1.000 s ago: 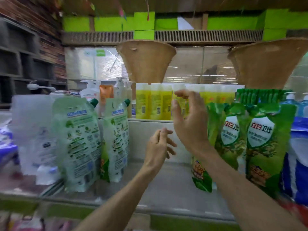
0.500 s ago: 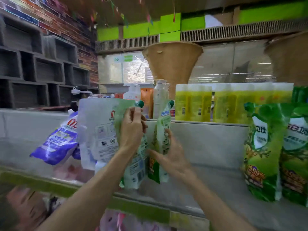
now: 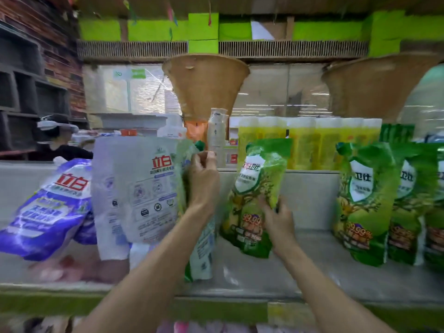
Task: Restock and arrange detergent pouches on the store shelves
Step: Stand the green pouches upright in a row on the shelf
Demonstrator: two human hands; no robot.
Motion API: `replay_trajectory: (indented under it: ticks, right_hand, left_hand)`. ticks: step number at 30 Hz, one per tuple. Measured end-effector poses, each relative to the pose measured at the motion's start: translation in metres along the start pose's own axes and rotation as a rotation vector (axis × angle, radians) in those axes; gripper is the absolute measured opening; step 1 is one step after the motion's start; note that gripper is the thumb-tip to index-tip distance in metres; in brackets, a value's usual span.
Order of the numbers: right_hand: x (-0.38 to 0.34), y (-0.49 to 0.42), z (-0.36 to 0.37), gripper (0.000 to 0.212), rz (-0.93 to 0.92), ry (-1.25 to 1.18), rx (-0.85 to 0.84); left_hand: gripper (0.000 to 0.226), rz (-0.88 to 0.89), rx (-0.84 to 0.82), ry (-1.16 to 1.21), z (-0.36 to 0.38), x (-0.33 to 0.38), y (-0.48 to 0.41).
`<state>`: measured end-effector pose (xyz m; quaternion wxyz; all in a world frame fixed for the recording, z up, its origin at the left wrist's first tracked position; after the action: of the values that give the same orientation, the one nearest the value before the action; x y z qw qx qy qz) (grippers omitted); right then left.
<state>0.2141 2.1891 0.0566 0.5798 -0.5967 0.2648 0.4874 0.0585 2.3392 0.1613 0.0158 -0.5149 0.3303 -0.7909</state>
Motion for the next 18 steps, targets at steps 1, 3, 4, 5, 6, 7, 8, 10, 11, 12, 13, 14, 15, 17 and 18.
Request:
replay_trajectory:
  ticks: [1, 3, 4, 5, 6, 7, 8, 10, 11, 12, 13, 14, 15, 17, 18]
  right_hand:
    - [0.004, -0.005, -0.008, 0.014, 0.076, -0.062, -0.037]
    - [0.011, -0.013, -0.027, 0.036, 0.226, -0.143, -0.102]
    - [0.013, -0.016, -0.036, 0.045, 0.272, -0.144, -0.136]
    - [0.013, -0.016, -0.044, 0.05, 0.322, -0.151, -0.175]
    - [0.013, -0.015, -0.047, 0.051, 0.376, -0.185, -0.238]
    - [0.01, -0.012, -0.049, 0.049, 0.421, -0.231, -0.307]
    - [0.006, -0.011, -0.051, 0.048, 0.433, -0.268, -0.359]
    - [-0.004, -0.012, -0.058, 0.052, 0.413, -0.276, -0.393]
    - [-0.008, -0.013, -0.061, 0.056, 0.4, -0.272, -0.399]
    - [-0.01, -0.015, -0.063, 0.058, 0.397, -0.267, -0.399]
    - [-0.014, -0.016, -0.065, 0.058, 0.397, -0.267, -0.398]
    - [-0.016, -0.018, -0.067, 0.056, 0.393, -0.267, -0.401]
    - [-0.017, -0.019, -0.069, 0.054, 0.388, -0.26, -0.409]
    - [-0.02, -0.02, -0.071, 0.053, 0.379, -0.25, -0.435]
    - [-0.02, -0.022, -0.073, 0.053, 0.371, -0.242, -0.432]
  left_hand:
    - [0.016, -0.012, -0.021, -0.024, 0.003, -0.005, 0.002]
    - [0.016, -0.027, -0.078, -0.097, 0.014, -0.016, 0.005]
    - [0.018, -0.034, -0.108, -0.155, 0.02, -0.022, 0.007]
    - [0.024, -0.051, -0.143, -0.22, 0.026, -0.03, 0.01]
    - [0.034, -0.085, -0.189, -0.27, 0.033, -0.039, 0.013]
    - [0.045, -0.144, -0.252, -0.298, 0.042, -0.052, 0.018]
    - [0.055, -0.226, -0.337, -0.293, 0.051, -0.066, 0.024]
    - [0.065, -0.396, -0.494, -0.166, 0.069, -0.087, 0.042]
    - [0.066, -0.457, -0.51, -0.071, 0.074, -0.09, 0.049]
    - [0.065, -0.493, -0.491, 0.012, 0.078, -0.092, 0.052]
    - [0.062, -0.5, -0.464, 0.059, 0.081, -0.094, 0.051]
    - [0.06, -0.496, -0.44, 0.074, 0.083, -0.094, 0.051]
    - [0.06, -0.489, -0.423, 0.079, 0.085, -0.094, 0.05]
    - [0.061, -0.446, -0.395, 0.02, 0.089, -0.092, 0.049]
    - [0.061, -0.418, -0.364, -0.049, 0.089, -0.092, 0.048]
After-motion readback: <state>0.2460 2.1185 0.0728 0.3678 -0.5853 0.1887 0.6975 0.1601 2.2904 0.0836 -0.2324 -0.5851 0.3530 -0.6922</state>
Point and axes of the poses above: each hand's wrist, its own y-axis away from the middle knuckle, its own z-axis out of the palm, x = y × z, the point moved 9 cm from there along -y, towards the middle knuckle, and after that the axes turned 3 degrees about x, right-handed, at the moved point
